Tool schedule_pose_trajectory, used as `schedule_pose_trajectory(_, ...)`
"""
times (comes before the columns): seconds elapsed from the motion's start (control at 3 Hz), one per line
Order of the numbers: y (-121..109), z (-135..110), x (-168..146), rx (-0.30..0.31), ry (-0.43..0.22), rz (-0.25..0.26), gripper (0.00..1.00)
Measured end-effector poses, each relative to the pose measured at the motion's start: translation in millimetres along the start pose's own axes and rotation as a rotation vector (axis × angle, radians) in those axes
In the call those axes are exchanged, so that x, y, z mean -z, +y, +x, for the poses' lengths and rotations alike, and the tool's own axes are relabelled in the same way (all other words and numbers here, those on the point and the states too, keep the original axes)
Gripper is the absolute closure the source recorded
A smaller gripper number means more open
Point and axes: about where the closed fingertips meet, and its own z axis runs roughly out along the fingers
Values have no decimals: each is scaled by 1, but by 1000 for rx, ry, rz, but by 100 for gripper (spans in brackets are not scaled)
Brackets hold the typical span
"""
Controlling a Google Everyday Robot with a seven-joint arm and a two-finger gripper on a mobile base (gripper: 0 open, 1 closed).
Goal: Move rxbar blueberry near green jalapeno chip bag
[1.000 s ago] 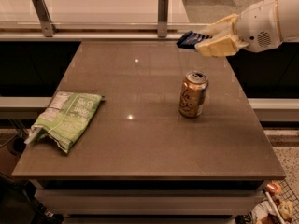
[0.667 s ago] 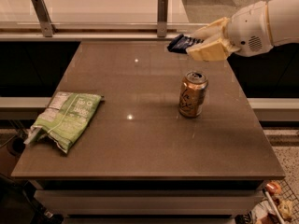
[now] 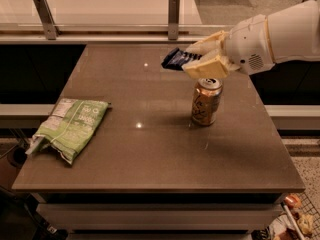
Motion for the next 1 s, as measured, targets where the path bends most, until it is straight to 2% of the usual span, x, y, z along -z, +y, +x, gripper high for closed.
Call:
schedule_pose_trajectory(0.33, 20, -2, -12, 6, -9, -15, 100)
schedule_pose_trajectory(1.0, 47, 0, -46, 0, -8, -78, 100)
